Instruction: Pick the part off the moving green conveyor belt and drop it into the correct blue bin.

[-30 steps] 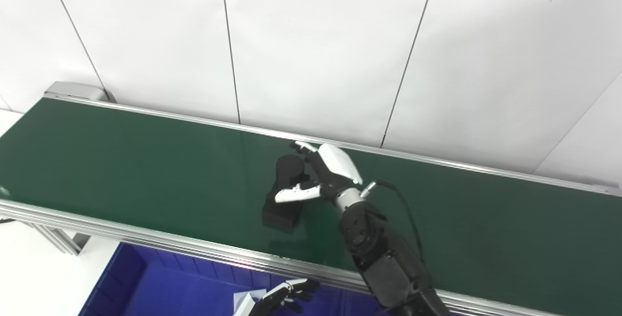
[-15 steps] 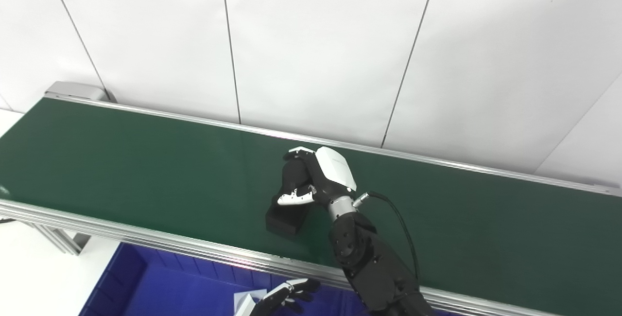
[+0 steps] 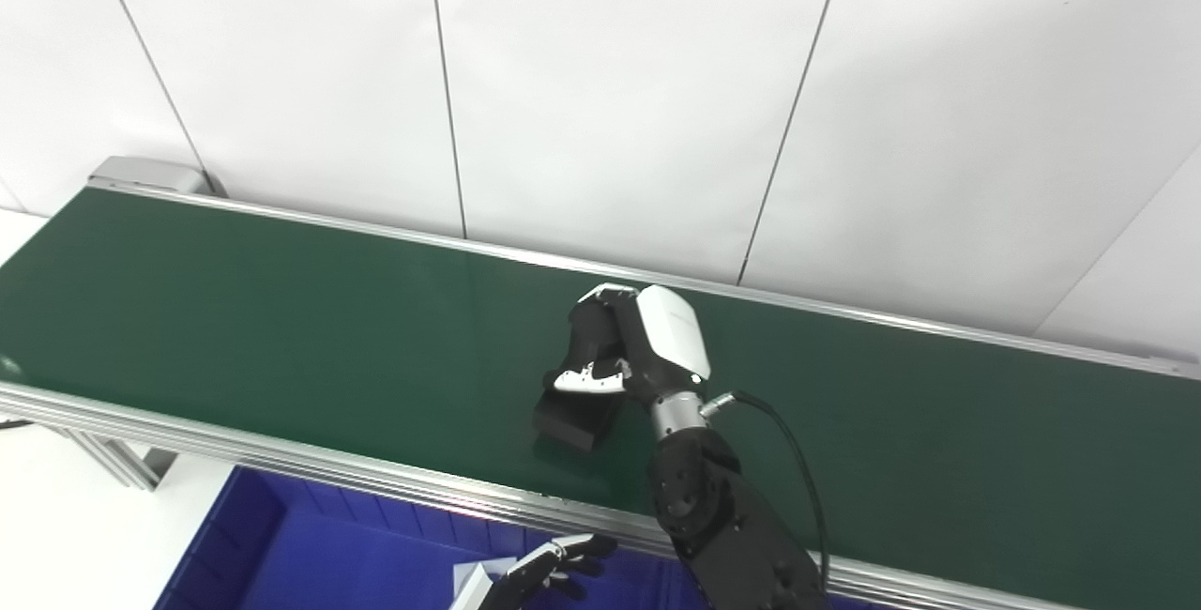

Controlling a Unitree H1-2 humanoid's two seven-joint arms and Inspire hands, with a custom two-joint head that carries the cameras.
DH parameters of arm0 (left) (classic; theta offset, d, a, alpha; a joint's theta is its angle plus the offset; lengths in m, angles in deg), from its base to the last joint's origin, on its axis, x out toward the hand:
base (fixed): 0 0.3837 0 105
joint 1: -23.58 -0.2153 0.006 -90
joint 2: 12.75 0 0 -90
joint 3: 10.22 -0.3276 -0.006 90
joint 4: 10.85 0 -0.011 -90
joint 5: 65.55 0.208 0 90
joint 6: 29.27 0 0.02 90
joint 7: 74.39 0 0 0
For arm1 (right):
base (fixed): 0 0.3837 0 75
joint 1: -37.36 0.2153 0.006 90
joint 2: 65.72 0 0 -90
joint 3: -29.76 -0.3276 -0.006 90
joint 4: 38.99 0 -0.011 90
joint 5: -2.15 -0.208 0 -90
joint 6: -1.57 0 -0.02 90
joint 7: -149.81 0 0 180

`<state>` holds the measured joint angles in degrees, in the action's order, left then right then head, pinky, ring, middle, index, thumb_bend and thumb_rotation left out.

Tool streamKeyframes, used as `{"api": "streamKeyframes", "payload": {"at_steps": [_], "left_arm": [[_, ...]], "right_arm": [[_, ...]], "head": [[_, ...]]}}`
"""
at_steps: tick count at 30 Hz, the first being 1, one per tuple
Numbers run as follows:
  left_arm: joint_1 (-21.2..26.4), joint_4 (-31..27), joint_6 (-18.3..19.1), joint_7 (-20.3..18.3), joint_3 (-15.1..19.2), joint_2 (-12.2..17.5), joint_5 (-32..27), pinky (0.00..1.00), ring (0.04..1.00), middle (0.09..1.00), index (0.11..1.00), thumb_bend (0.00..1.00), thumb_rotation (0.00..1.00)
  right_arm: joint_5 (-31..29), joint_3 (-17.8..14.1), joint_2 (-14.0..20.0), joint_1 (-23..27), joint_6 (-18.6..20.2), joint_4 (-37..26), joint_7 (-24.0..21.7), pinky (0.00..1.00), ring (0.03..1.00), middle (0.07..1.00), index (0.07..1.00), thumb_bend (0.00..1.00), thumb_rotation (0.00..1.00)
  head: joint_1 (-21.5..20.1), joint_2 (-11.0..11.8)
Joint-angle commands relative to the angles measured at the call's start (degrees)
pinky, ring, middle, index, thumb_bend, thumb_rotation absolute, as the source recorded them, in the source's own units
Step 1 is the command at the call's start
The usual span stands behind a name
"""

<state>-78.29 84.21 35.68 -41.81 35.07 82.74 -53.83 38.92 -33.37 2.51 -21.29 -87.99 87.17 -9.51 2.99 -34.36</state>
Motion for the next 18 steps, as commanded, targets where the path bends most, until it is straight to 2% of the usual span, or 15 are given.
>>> {"api": "streamKeyframes", "payload": {"at_steps": [1,5,8,14,16,18], "left_arm": [[-0.19,-1.49,-1.88,0.28,0.67,0.51,0.64,0.60,0.719,0.792,0.782,1.00,0.40],[-0.38,-2.03,-1.88,2.02,0.84,0.92,2.75,0.63,0.716,0.780,0.779,1.00,0.42],[-0.71,-2.93,-1.88,1.46,1.29,1.21,2.07,0.65,0.729,0.782,0.782,1.00,0.42],[-1.74,-4.90,-1.88,-1.94,3.04,1.39,0.51,0.71,0.776,0.813,0.813,1.00,0.42],[-1.99,-5.50,-1.88,-3.02,3.48,1.48,0.07,0.70,0.782,0.823,0.824,0.99,0.42],[-2.38,-6.08,-1.88,-4.65,4.10,1.54,-0.93,0.69,0.789,0.835,0.837,0.98,0.42]], "right_arm": [[0.30,-0.99,0.18,-0.12,-0.98,-6.34,0.83,0.35,0.424,0.463,0.518,0.52,0.00],[-1.69,-3.05,1.46,-4.88,1.57,-17.42,-3.65,0.37,0.434,0.443,0.544,0.51,0.00],[-1.43,-3.90,2.65,-7.64,3.62,-23.87,-6.64,0.38,0.448,0.445,0.546,0.51,0.00],[-0.03,-4.84,5.82,-12.93,4.14,-32.20,-9.20,0.39,0.465,0.457,0.537,0.51,0.00],[0.27,-5.28,6.52,-15.02,4.22,-34.81,-9.65,0.38,0.449,0.452,0.540,0.51,0.00],[0.44,-5.73,7.24,-16.98,4.31,-37.22,-10.34,0.35,0.410,0.477,0.501,0.52,0.00]], "head": [[-0.29,-0.20],[-1.76,-1.74],[-3.25,-3.50],[-4.96,-5.83],[-5.47,-6.74],[-5.74,-7.26]]}}
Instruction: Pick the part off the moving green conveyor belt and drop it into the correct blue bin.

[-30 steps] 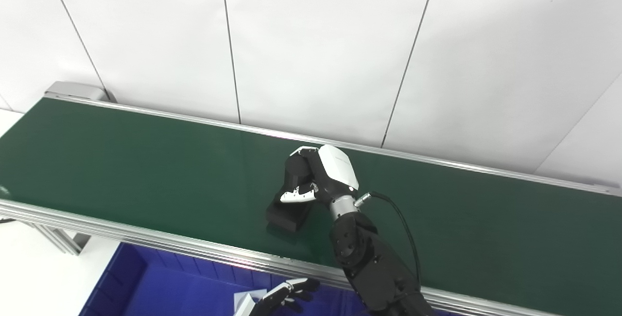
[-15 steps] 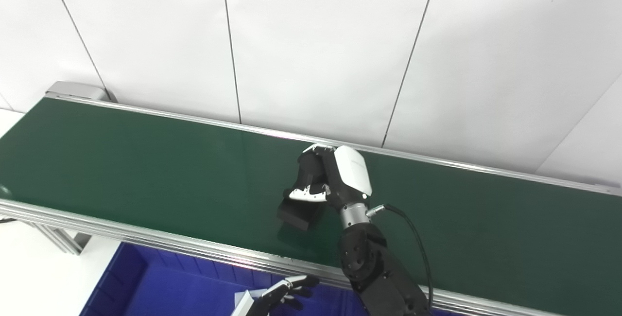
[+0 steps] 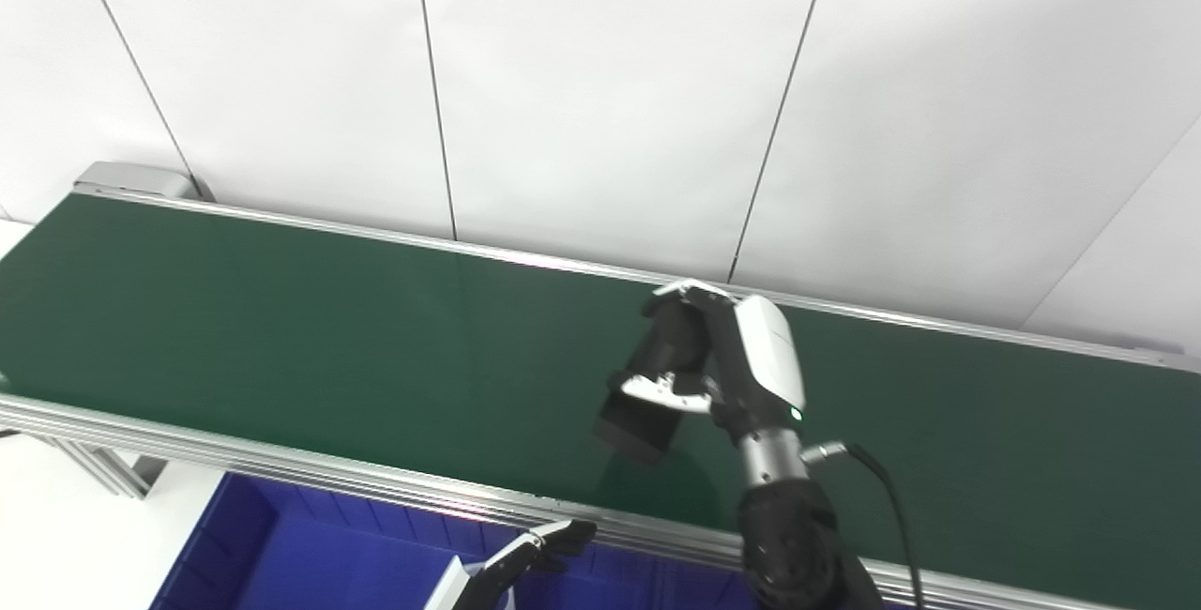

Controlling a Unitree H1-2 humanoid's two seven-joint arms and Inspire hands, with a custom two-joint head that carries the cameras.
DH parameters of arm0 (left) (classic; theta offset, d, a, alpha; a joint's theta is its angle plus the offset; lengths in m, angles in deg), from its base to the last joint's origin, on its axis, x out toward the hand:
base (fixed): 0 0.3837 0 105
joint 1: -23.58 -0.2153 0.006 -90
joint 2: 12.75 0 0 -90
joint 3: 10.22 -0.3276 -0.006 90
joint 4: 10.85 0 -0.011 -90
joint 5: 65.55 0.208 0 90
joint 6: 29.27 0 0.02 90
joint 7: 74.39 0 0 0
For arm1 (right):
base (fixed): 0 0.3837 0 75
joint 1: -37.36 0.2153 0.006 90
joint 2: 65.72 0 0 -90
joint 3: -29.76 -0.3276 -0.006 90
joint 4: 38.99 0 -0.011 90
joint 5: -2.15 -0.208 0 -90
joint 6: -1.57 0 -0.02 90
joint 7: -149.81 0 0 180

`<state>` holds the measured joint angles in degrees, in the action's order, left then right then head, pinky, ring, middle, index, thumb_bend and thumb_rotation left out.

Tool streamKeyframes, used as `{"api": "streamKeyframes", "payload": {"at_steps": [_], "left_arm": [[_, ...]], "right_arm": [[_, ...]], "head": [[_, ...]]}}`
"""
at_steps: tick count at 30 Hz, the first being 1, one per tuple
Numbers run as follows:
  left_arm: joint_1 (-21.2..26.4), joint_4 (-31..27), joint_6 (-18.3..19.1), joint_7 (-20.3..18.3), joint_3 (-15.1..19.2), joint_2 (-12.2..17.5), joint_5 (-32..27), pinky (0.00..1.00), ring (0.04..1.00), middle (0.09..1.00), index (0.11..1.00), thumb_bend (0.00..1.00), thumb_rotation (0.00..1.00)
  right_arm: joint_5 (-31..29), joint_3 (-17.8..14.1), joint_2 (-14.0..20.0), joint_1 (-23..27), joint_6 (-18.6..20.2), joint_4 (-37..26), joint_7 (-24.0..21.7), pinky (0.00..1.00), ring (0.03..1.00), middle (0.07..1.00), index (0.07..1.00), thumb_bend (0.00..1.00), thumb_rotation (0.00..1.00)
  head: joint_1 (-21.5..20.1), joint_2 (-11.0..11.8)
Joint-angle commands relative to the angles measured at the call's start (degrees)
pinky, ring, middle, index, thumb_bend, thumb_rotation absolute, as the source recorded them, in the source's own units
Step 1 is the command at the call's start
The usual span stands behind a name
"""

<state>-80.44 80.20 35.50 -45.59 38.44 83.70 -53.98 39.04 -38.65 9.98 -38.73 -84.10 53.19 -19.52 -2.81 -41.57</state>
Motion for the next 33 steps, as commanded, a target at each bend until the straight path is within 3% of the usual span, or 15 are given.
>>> {"api": "streamKeyframes", "payload": {"at_steps": [1,10,17,24,33], "left_arm": [[-0.44,-2.28,-1.69,-1.57,1.10,0.54,-1.09,0.69,0.793,0.842,0.841,0.97,0.43],[-2.64,-4.64,-1.69,-9.40,6.23,0.05,-3.68,0.70,0.817,0.867,0.856,0.91,0.43],[-3.89,-6.10,-1.64,-15.34,11.44,-2.15,-5.46,0.72,0.811,0.868,0.863,0.90,0.41],[-2.76,-5.68,-1.62,-20.73,16.27,-4.80,-4.99,0.72,0.799,0.862,0.857,0.90,0.41],[-3.05,-5.53,-1.22,-25.93,20.75,-7.22,-5.06,0.72,0.797,0.856,0.857,0.90,0.40]], "right_arm": [[0.41,-0.66,-0.08,-0.12,0.50,-3.98,-0.72,0.33,0.396,0.480,0.495,0.52,0.00],[-1.48,-3.36,4.36,-9.85,3.71,-17.79,-9.87,0.35,0.422,0.446,0.544,0.51,0.00],[-2.18,-5.03,8.98,-17.31,5.37,-25.62,-15.93,0.36,0.419,0.436,0.545,0.51,0.00],[-0.92,-5.96,14.84,-23.75,2.76,-26.92,-18.55,0.36,0.431,0.444,0.539,0.51,0.00],[-1.19,-6.64,20.61,-25.09,6.17,-26.29,-26.41,0.38,0.436,0.443,0.544,0.51,0.00]], "head": [[0.06,-0.05],[-2.23,-4.16],[-3.04,-6.78],[-4.56,-8.42],[-5.19,-9.39]]}}
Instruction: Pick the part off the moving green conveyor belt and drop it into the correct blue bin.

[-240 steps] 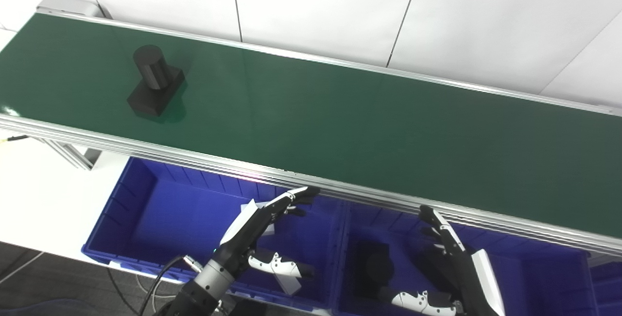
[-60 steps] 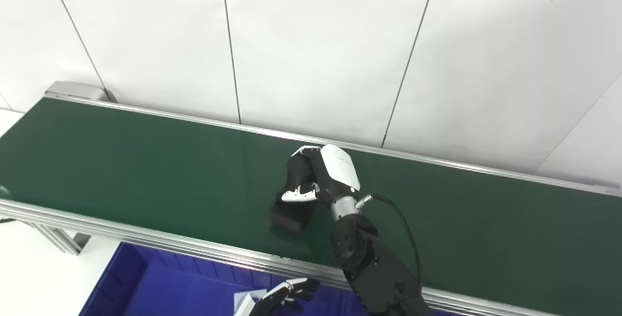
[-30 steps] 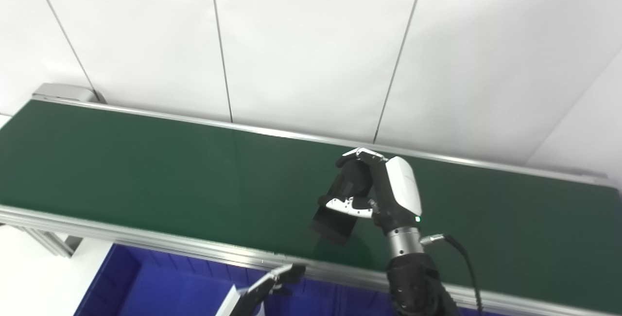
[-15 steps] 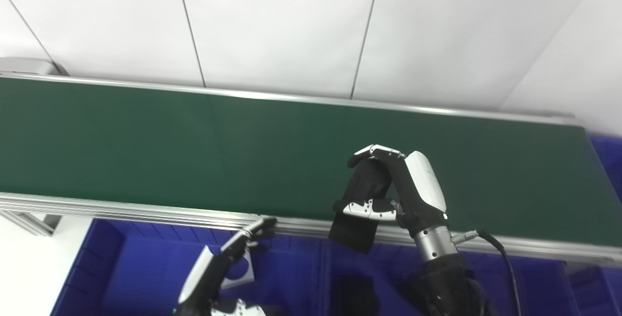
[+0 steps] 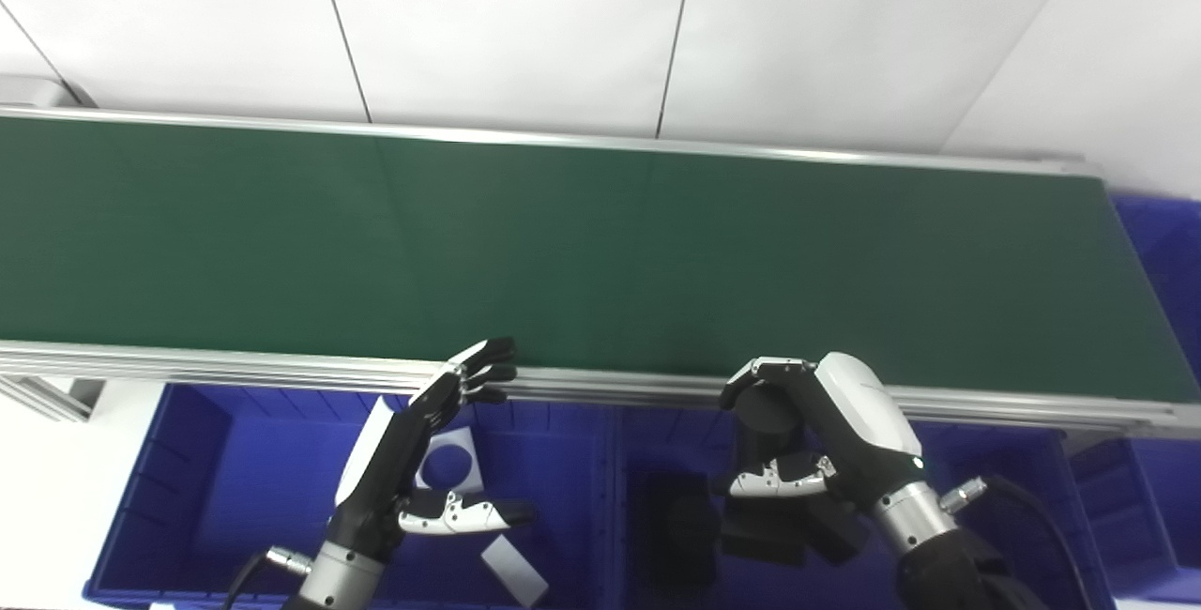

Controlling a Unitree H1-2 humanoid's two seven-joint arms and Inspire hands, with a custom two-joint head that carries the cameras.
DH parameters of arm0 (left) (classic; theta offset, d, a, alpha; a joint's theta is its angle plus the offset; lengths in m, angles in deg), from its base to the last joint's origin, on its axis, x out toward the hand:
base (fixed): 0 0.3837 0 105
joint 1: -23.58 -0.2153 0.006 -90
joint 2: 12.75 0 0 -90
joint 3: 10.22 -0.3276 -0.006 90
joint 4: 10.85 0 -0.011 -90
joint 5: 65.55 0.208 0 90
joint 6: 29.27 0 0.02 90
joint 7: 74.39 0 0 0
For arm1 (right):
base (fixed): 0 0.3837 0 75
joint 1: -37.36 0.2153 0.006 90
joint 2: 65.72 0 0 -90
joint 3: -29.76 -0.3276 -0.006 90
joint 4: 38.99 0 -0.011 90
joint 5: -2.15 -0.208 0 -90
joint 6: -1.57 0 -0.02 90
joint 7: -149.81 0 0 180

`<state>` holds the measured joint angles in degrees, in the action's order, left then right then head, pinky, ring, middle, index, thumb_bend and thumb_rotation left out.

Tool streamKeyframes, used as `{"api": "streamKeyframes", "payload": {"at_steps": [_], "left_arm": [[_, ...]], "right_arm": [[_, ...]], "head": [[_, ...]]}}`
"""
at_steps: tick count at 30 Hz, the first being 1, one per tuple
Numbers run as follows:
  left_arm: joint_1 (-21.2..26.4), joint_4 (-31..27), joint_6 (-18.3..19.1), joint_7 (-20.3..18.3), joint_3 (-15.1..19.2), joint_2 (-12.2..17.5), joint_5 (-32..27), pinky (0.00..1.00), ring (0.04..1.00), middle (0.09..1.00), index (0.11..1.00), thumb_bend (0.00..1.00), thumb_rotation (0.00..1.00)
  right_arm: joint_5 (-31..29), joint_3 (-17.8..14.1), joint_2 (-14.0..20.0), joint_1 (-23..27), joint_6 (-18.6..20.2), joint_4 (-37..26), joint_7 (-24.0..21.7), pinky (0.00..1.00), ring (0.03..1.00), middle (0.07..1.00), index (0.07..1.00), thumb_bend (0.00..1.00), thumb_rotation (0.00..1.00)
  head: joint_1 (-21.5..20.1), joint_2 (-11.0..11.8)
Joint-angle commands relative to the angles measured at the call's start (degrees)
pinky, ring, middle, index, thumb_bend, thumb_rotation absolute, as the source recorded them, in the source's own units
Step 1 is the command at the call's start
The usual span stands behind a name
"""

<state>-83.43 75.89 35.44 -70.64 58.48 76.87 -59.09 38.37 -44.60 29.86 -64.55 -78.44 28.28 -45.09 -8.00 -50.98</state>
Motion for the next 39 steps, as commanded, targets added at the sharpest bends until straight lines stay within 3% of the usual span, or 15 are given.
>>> {"api": "streamKeyframes", "payload": {"at_steps": [1,8,11,12,13,14,16,17,18,22,28,34,39], "left_arm": [[-0.17,-1.15,-1.28,-1.33,1.10,-0.59,-0.07,0.72,0.799,0.857,0.858,0.90,0.40],[-0.69,-1.01,-1.47,-4.20,3.23,-1.41,-0.91,0.73,0.808,0.863,0.862,0.88,0.39],[-0.68,-1.02,-1.56,-4.75,3.84,-1.53,-0.60,0.73,0.805,0.861,0.861,0.88,0.40],[-0.65,-0.98,-1.57,-4.85,3.95,-1.54,-0.52,0.72,0.803,0.860,0.861,0.87,0.40],[-0.68,-0.91,-1.55,-5.04,4.13,-1.62,-0.66,0.72,0.802,0.860,0.861,0.87,0.40],[-0.73,-0.89,-1.52,-5.17,4.30,-1.72,-0.75,0.72,0.803,0.858,0.859,0.88,0.40],[-0.81,-0.93,-1.55,-5.48,4.58,-1.80,-0.66,0.72,0.803,0.857,0.858,0.89,0.40],[-0.83,-0.97,-1.58,-5.60,4.66,-1.78,-0.50,0.72,0.805,0.860,0.860,0.89,0.41],[-0.83,-1.04,-1.60,-5.84,4.71,-1.72,-0.49,0.72,0.806,0.862,0.861,0.89,0.42],[-0.88,-1.26,-1.45,-7.15,4.98,-1.23,-0.18,0.74,0.822,0.879,0.871,0.88,0.43],[-1.22,-2.42,0.46,-9.27,5.41,-0.56,0.51,0.75,0.848,0.900,0.886,0.89,0.45],[-1.68,-3.21,1.22,-10.80,6.07,-0.39,0.44,0.75,0.849,0.899,0.879,0.91,0.43],[-1.98,-3.10,0.41,-11.52,6.71,-0.70,0.28,0.75,0.845,0.894,0.872,0.91,0.42]], "right_arm": [[-0.17,-0.72,1.18,0.69,0.54,-0.90,-1.32,0.38,0.432,0.440,0.545,0.51,0.00],[3.89,-0.02,2.69,1.48,1.26,1.80,-3.78,0.41,0.470,0.453,0.531,0.52,0.00],[4.24,0.44,3.14,2.29,3.21,1.91,-7.61,0.47,0.525,0.472,0.519,0.52,0.00],[4.23,0.49,3.22,2.46,3.52,1.90,-8.53,0.51,0.575,0.572,0.505,0.51,0.08],[4.29,0.76,3.47,2.78,4.06,2.01,-9.85,0.52,0.588,0.598,0.501,0.51,0.10],[4.36,0.97,3.64,3.02,4.42,2.10,-10.81,0.61,0.670,0.672,0.498,0.51,0.13],[4.82,1.39,3.86,3.34,5.14,2.11,-12.31,0.66,0.711,0.707,0.497,0.51,0.15],[5.11,1.54,3.91,3.41,5.41,2.07,-12.82,0.74,0.778,0.767,0.647,0.59,0.29],[5.34,1.64,3.86,3.43,5.69,1.99,-13.16,0.77,0.804,0.790,0.700,0.62,0.35],[5.86,1.59,3.35,2.85,5.68,1.54,-12.97,0.85,0.852,0.835,0.792,0.70,0.50],[5.75,0.89,0.78,0.58,6.90,-1.58,-11.29,0.83,0.866,0.867,0.845,0.75,0.54],[1.89,-1.33,-4.24,-4.01,3.01,-3.45,-3.46,0.68,0.815,0.877,0.900,0.78,0.53],[-3.47,-2.36,-7.07,-7.29,-0.86,-4.13,1.49,0.63,0.778,0.872,0.922,0.79,0.50]], "head": [[-0.12,-0.09],[-0.71,-0.37],[-1.23,-0.46],[-1.23,-0.46],[-1.37,-0.59],[-1.35,-0.59],[-1.42,-0.79],[-1.45,-0.79],[-1.51,-0.85],[-1.94,-0.88],[-1.91,-1.02],[-2.10,-0.88],[-1.74,-0.70]]}}
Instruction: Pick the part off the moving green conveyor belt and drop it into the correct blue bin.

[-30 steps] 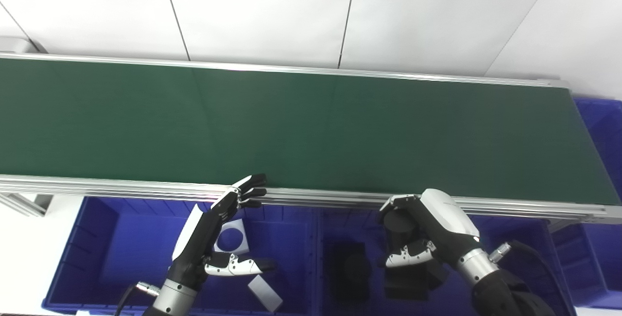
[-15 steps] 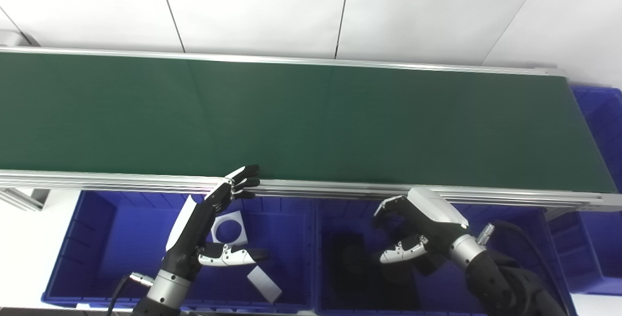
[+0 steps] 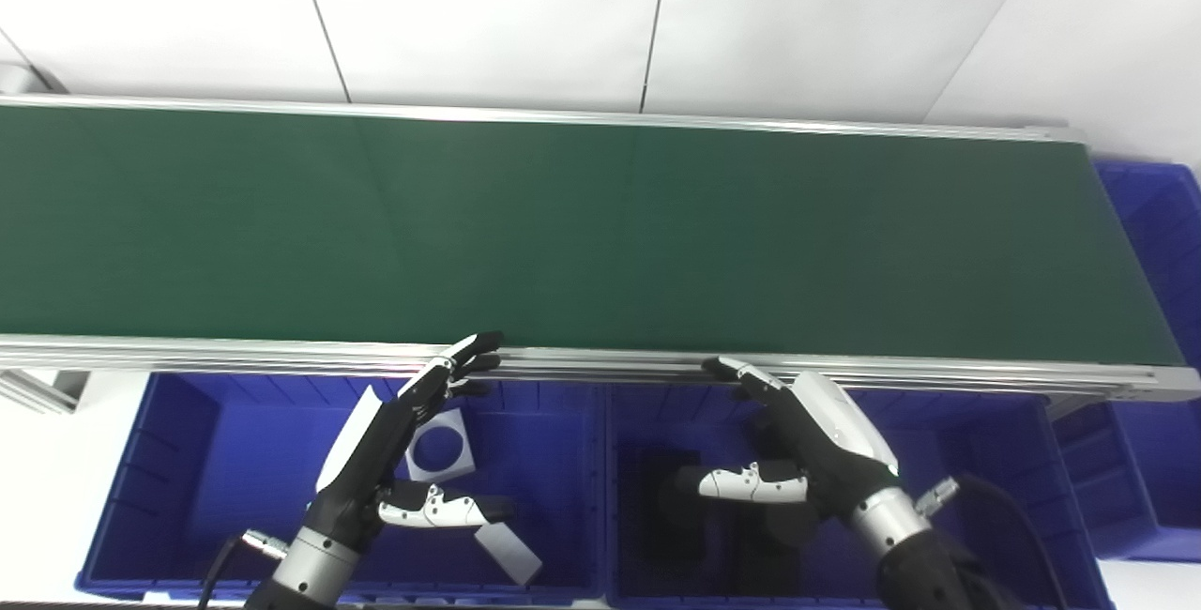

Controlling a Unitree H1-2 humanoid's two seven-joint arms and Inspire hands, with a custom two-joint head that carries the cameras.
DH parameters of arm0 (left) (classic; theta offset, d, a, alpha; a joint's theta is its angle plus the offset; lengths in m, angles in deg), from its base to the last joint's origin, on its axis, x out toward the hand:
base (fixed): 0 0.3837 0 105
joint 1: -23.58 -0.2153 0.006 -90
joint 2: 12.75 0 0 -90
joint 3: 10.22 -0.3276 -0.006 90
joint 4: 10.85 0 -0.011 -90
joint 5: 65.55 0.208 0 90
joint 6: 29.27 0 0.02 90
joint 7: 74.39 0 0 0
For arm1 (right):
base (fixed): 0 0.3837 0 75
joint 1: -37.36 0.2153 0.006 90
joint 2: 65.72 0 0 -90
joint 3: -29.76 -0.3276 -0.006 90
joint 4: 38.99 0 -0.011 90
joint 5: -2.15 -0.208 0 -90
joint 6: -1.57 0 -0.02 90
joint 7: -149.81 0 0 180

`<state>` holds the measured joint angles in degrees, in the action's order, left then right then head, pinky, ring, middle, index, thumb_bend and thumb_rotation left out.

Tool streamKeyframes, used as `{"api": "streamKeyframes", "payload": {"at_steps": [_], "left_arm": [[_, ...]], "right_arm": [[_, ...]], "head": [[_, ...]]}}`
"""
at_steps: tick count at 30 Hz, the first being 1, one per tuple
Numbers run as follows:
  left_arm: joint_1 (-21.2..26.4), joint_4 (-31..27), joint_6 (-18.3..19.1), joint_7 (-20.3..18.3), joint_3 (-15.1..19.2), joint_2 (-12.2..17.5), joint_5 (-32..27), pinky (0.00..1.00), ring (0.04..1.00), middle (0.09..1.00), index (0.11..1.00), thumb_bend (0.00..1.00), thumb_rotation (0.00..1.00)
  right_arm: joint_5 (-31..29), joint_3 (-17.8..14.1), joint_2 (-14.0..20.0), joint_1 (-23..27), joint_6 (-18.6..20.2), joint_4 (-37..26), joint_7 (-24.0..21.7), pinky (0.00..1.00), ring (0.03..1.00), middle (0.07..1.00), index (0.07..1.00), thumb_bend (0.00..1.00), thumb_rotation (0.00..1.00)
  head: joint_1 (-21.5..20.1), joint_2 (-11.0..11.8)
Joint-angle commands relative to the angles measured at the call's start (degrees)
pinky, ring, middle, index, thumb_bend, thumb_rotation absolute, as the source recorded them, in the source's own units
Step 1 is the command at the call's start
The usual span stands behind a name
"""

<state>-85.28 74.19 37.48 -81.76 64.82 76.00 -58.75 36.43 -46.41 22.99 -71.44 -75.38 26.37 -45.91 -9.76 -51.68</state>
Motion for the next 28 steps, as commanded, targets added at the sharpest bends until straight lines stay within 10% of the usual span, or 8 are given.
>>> {"api": "streamKeyframes", "payload": {"at_steps": [1,28], "left_arm": [[-0.28,-1.62,-1.31,-0.52,0.46,0.13,0.04,0.75,0.844,0.893,0.871,0.91,0.42],[-0.55,-1.39,0.85,-2.51,1.69,-0.41,1.28,0.75,0.859,0.908,0.886,0.94,0.45]], "right_arm": [[-2.76,-0.62,-0.54,-1.04,-5.15,-2.08,3.15,0.63,0.773,0.868,0.925,0.79,0.50],[-3.86,0.81,-4.22,-7.19,-10.82,-0.25,12.65,0.65,0.767,0.826,0.907,0.85,0.39]], "head": [[0.36,0.09],[0.42,2.58]]}}
